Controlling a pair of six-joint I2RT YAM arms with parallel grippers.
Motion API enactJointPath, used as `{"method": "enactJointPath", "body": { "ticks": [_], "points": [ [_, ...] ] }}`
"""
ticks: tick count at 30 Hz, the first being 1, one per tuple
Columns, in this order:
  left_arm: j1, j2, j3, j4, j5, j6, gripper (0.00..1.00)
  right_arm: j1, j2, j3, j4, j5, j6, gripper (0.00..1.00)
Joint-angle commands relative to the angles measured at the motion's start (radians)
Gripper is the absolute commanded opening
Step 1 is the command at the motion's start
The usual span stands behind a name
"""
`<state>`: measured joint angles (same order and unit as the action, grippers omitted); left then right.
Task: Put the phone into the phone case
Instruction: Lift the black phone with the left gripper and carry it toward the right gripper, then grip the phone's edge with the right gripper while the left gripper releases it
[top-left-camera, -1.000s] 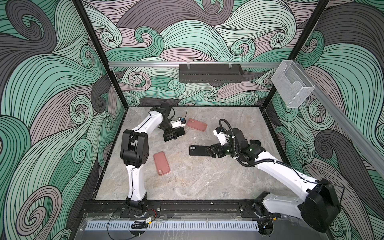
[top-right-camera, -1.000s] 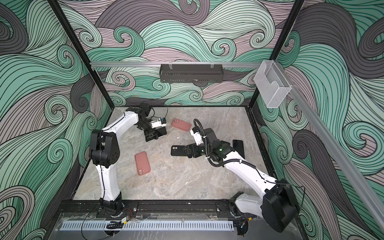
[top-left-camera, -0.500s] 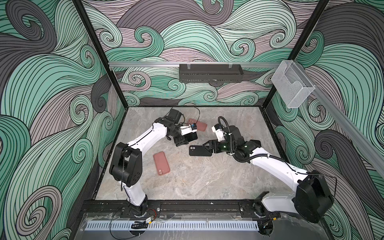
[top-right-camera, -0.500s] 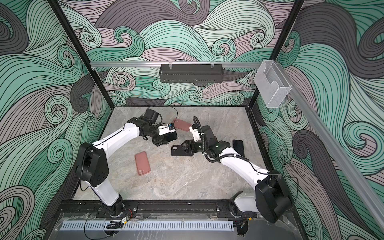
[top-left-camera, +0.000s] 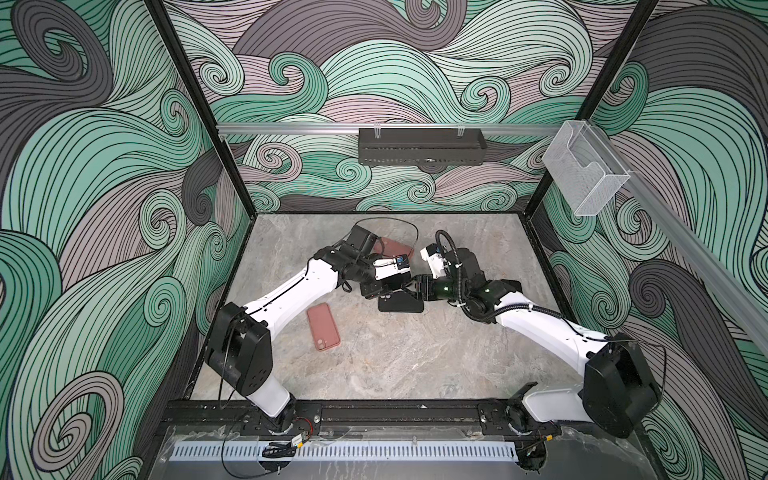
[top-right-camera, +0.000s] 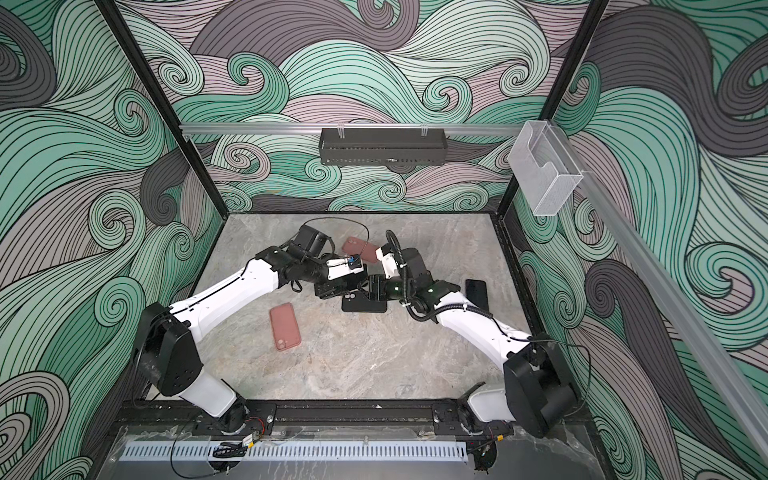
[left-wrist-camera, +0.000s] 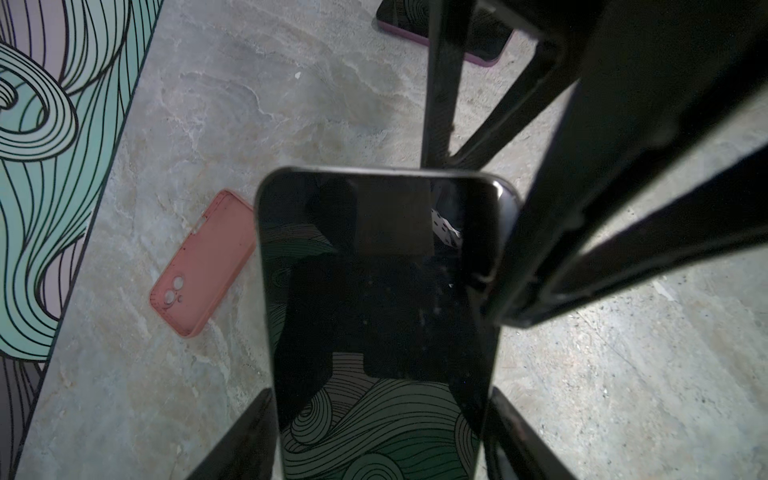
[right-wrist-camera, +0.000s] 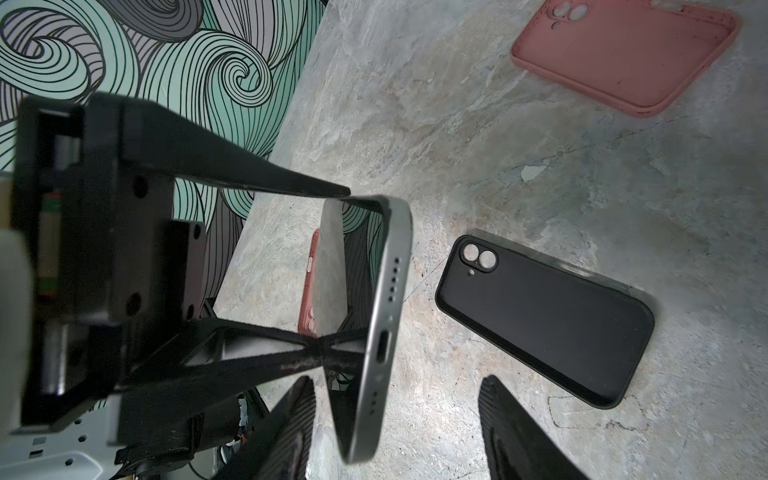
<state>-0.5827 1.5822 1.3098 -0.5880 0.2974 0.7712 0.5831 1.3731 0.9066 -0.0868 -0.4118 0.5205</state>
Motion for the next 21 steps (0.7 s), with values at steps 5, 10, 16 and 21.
{"method": "enactJointPath", "body": {
  "ticks": [5,10,16,21],
  "points": [
    [-0.027,-0.062,-0.013,0.039,-0.013,-0.018,0.33,-0.003,0.002,0.018,0.076,-0.054,0.046,0.54],
    [-0.035,-0.072,-0.027,0.042,-0.021,-0.015,0.34,-0.004,0.001,0.011,0.106,-0.082,0.064,0.42],
    [-0.037,-0.077,-0.045,0.061,-0.027,-0.013,0.34,-0.005,0.006,0.001,0.145,-0.111,0.085,0.30],
    [-0.039,-0.085,-0.051,0.071,-0.030,-0.015,0.34,-0.005,0.011,-0.004,0.173,-0.134,0.101,0.25]
  ]
}}
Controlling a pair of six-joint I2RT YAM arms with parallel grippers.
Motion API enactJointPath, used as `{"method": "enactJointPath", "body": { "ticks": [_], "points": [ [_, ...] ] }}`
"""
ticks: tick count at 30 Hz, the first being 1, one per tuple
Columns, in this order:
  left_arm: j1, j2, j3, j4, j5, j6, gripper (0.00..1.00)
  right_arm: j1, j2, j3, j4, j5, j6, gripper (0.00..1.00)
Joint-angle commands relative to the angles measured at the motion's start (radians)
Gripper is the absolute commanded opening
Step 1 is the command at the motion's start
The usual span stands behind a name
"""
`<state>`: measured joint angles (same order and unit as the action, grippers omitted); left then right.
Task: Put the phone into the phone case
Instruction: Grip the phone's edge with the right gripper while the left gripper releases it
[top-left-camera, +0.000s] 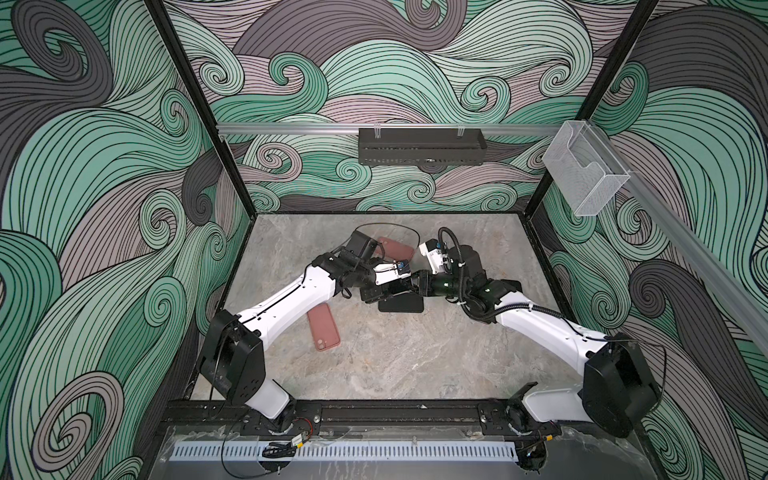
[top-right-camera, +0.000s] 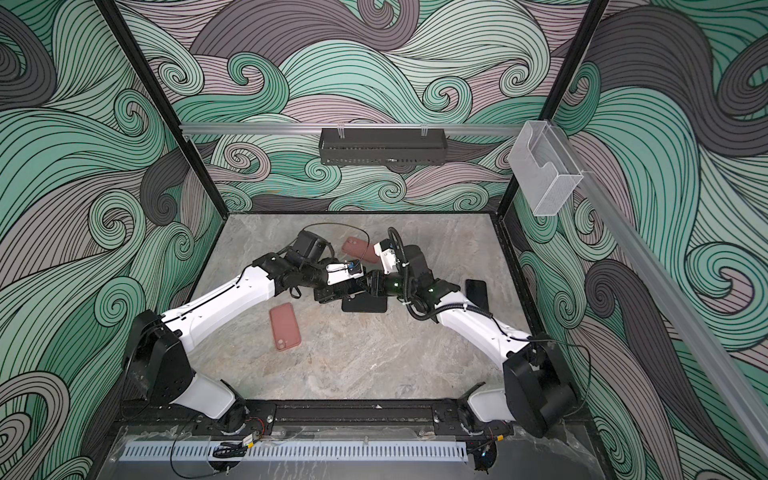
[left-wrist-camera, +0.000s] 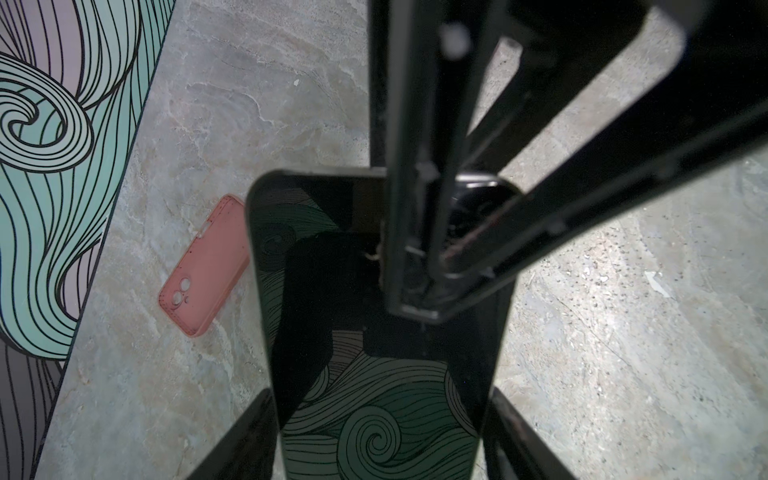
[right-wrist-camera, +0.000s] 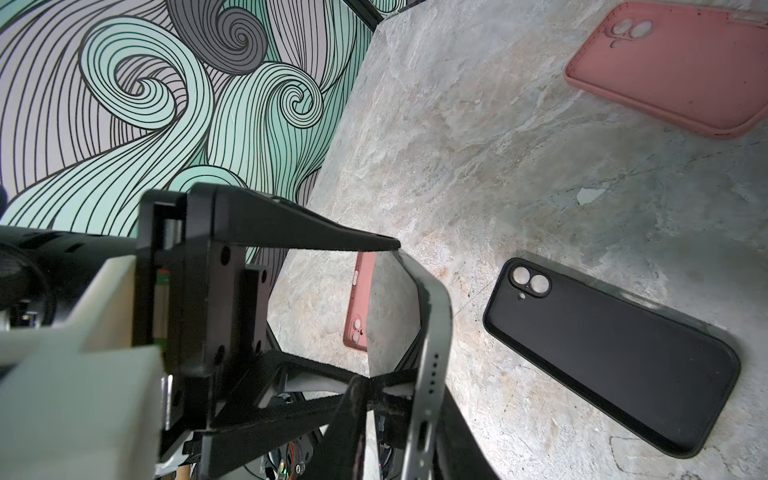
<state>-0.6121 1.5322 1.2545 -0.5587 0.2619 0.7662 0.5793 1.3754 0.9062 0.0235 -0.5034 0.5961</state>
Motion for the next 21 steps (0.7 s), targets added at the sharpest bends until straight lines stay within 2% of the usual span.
{"method": "enactJointPath", "body": {
  "ticks": [1,7,10,16,21],
  "points": [
    [-0.009,-0.037,0.003,0.042,0.005,-0.010,0.34,-0.001,0.010,-0.005,0.065,-0.046,0.028,0.25],
    [-0.012,-0.053,-0.006,0.055,0.000,-0.013,0.34,-0.003,0.009,-0.005,0.075,-0.059,0.037,0.16],
    [-0.015,-0.063,-0.016,0.064,0.003,-0.011,0.38,-0.005,0.005,-0.006,0.084,-0.066,0.046,0.09],
    [-0.024,-0.079,-0.047,0.097,-0.007,-0.033,0.56,-0.015,-0.015,-0.007,0.077,-0.063,0.045,0.01],
    [-0.034,-0.132,-0.108,0.177,-0.015,-0.085,0.68,-0.035,-0.043,-0.007,0.028,-0.054,0.011,0.01]
  ]
}}
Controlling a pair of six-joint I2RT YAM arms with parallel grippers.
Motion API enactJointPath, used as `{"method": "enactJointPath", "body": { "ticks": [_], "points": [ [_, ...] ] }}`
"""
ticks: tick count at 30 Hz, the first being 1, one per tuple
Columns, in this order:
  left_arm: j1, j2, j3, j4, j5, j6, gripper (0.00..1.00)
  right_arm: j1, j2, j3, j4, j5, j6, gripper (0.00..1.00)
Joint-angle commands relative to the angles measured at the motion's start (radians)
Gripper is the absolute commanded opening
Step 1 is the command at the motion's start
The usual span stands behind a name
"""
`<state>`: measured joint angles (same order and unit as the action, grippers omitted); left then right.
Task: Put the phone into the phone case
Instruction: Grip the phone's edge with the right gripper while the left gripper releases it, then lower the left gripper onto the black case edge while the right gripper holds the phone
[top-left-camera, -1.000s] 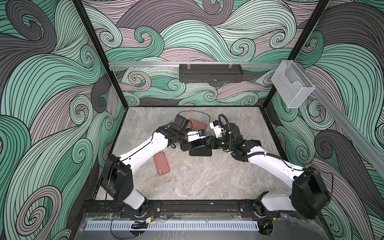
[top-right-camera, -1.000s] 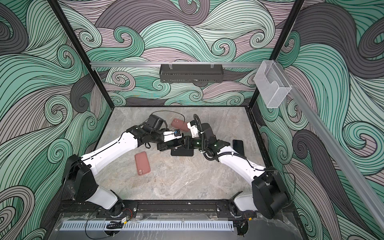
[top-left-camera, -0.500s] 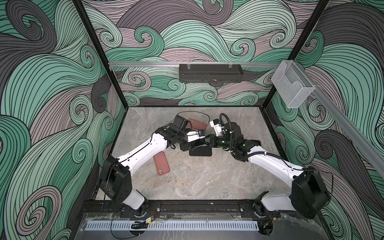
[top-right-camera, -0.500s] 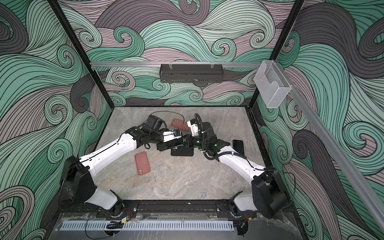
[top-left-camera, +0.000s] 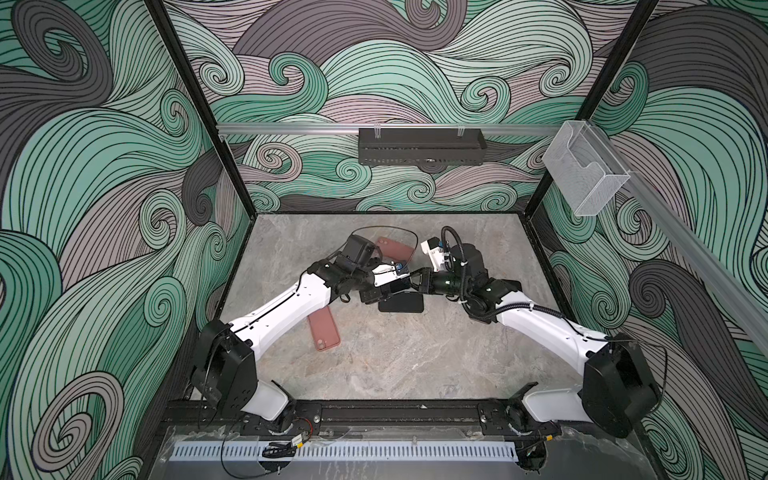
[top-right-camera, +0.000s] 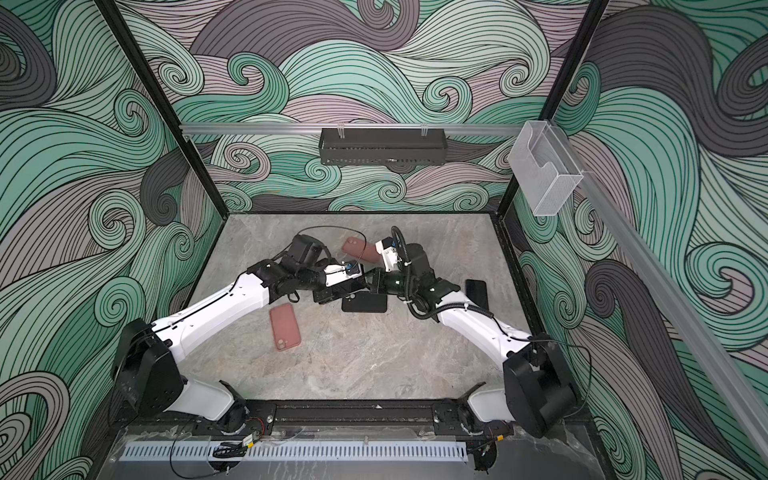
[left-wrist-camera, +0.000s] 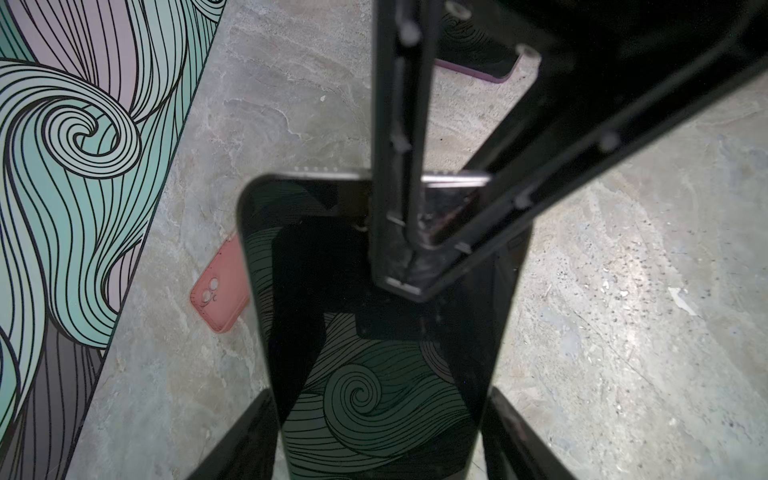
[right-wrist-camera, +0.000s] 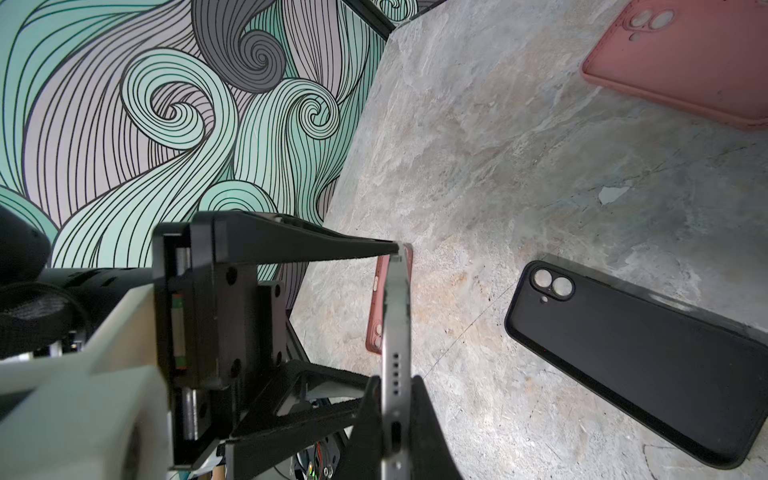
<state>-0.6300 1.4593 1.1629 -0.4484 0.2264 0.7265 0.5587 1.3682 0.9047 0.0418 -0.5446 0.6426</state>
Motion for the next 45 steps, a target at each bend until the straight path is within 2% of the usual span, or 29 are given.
{"method": "enactJointPath", "body": {
  "ticks": [1,3,6,10,13,15,18,21,31,35,39,42,45],
  "points": [
    [-0.017,-0.073,-0.035,0.090,0.023,-0.057,0.72,-0.020,-0.042,-0.004,-0.002,-0.010,-0.042,0.01],
    [-0.019,-0.090,-0.061,0.114,0.033,-0.068,0.74,-0.030,-0.053,-0.009,-0.013,-0.008,-0.051,0.00],
    [-0.020,-0.113,-0.093,0.145,0.044,-0.091,0.87,-0.044,-0.071,-0.007,-0.033,-0.013,-0.064,0.00],
    [-0.021,-0.144,-0.122,0.183,0.073,-0.124,0.89,-0.060,-0.084,-0.001,-0.058,-0.012,-0.085,0.00],
    [-0.022,-0.173,-0.155,0.257,0.083,-0.201,0.91,-0.075,-0.084,0.013,-0.105,-0.011,-0.120,0.00],
    [-0.023,-0.197,-0.182,0.310,0.081,-0.252,0.97,-0.088,-0.092,0.016,-0.132,-0.003,-0.138,0.00],
    [-0.023,-0.239,-0.219,0.365,0.073,-0.319,0.99,-0.113,-0.111,0.009,-0.152,0.003,-0.153,0.00],
    [-0.022,-0.268,-0.226,0.368,0.005,-0.393,0.98,-0.137,-0.126,0.004,-0.172,0.005,-0.167,0.00],
    [-0.018,-0.301,-0.195,0.272,-0.368,-0.666,0.99,-0.174,-0.180,-0.026,-0.203,0.036,-0.179,0.00],
    [-0.016,-0.302,-0.213,0.233,-0.388,-0.771,0.99,-0.175,-0.199,-0.066,-0.170,0.063,-0.161,0.00],
    [-0.016,-0.307,-0.281,0.270,-0.379,-0.907,0.99,-0.176,-0.198,-0.102,-0.140,0.080,-0.149,0.00],
    [-0.016,-0.299,-0.325,0.278,-0.422,-1.000,0.99,-0.175,-0.196,-0.125,-0.114,0.087,-0.146,0.00],
    [-0.014,-0.280,-0.347,0.274,-0.474,-1.038,0.99,-0.175,-0.186,-0.136,-0.091,0.087,-0.145,0.00]
  ]
}}
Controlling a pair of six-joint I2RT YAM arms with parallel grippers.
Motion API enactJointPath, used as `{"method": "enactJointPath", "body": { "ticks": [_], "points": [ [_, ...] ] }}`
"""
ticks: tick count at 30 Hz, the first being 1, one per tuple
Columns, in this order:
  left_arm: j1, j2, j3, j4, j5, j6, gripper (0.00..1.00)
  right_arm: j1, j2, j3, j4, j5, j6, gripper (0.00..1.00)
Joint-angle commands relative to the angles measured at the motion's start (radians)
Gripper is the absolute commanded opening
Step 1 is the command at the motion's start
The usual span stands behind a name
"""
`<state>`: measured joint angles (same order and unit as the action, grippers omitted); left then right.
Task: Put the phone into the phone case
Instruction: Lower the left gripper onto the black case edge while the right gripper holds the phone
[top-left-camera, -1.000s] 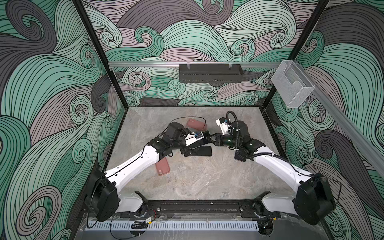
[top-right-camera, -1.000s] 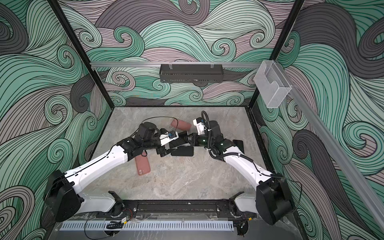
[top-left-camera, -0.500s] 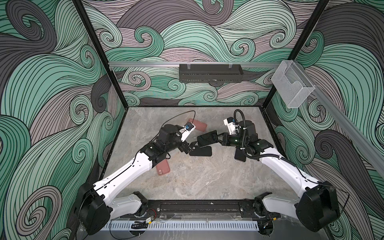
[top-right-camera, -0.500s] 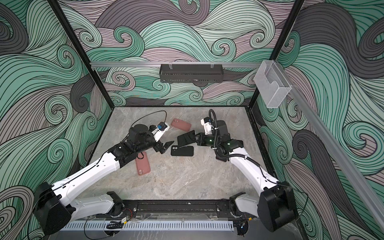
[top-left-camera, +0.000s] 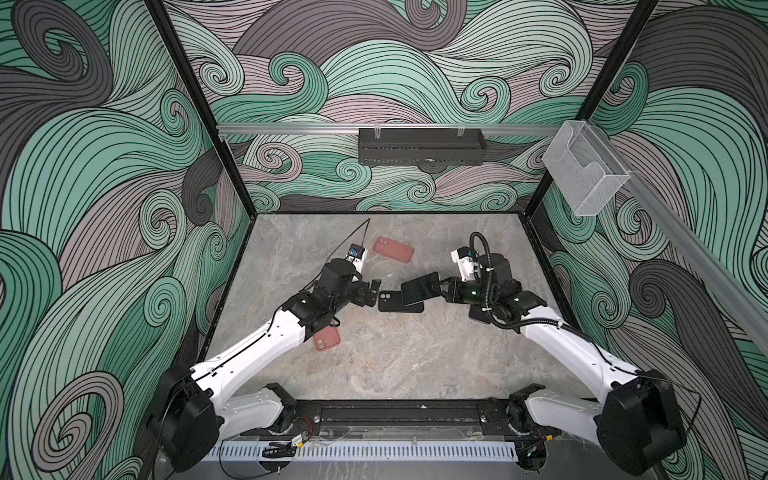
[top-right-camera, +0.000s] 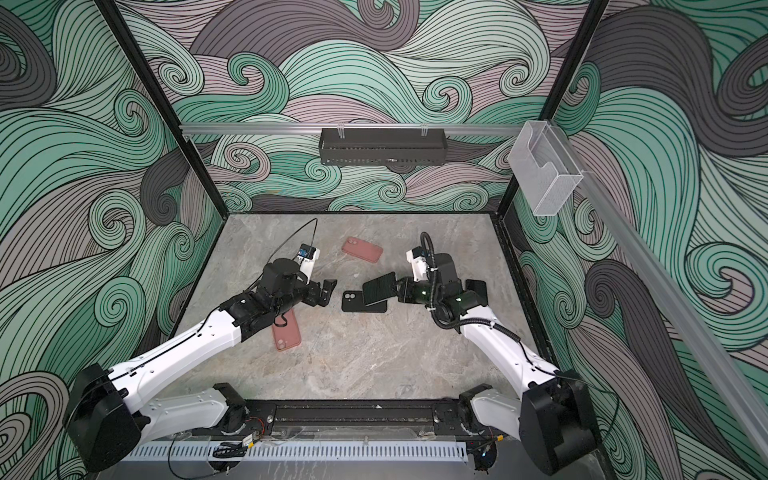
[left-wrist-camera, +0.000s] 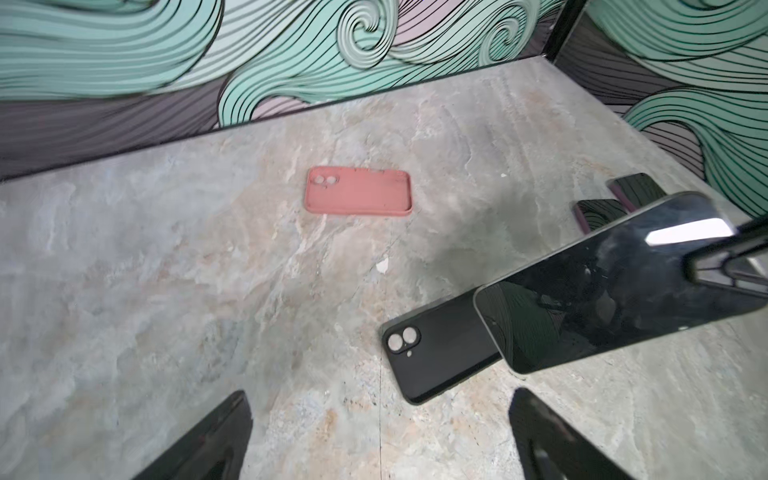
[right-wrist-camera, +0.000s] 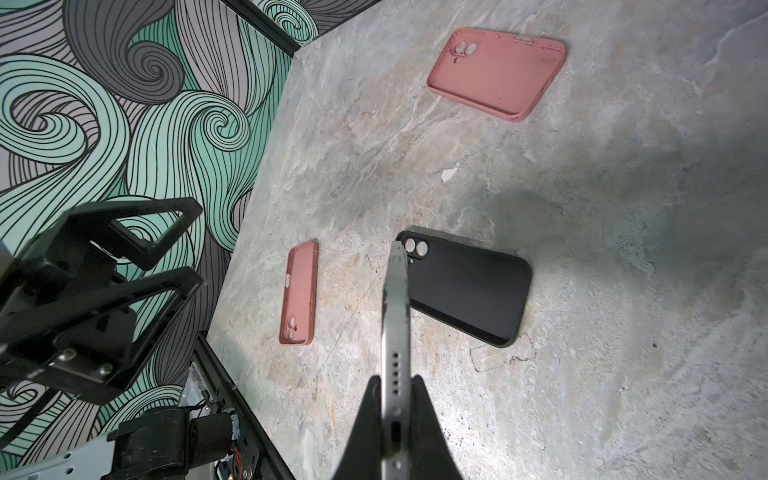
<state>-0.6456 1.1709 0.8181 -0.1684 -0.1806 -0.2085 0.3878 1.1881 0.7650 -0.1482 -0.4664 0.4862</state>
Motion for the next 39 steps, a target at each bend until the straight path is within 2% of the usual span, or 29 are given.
{"method": "enactJointPath", "body": {
  "ticks": [1,5,9,19,31,39],
  "points": [
    [0.003,0.015,-0.005,-0.008,-0.083,-0.117,0.99,-0.004,-0.001,0.001,0.105,0.009,0.011,0.00],
    [0.006,0.035,-0.009,-0.013,-0.103,-0.143,0.99,-0.006,0.019,-0.009,0.136,0.015,0.014,0.00],
    [0.010,0.073,-0.014,0.012,-0.067,-0.166,0.99,-0.015,0.037,-0.025,0.169,0.022,0.029,0.00],
    [0.023,0.220,0.029,0.002,0.085,-0.258,0.98,-0.019,0.086,-0.058,0.227,-0.004,0.060,0.00],
    [0.053,0.341,0.032,0.048,0.194,-0.297,0.83,-0.034,0.152,-0.083,0.261,-0.022,0.096,0.01],
    [0.068,0.412,0.055,0.053,0.221,-0.310,0.71,-0.051,0.195,-0.080,0.264,-0.044,0.121,0.01]
  ]
}}
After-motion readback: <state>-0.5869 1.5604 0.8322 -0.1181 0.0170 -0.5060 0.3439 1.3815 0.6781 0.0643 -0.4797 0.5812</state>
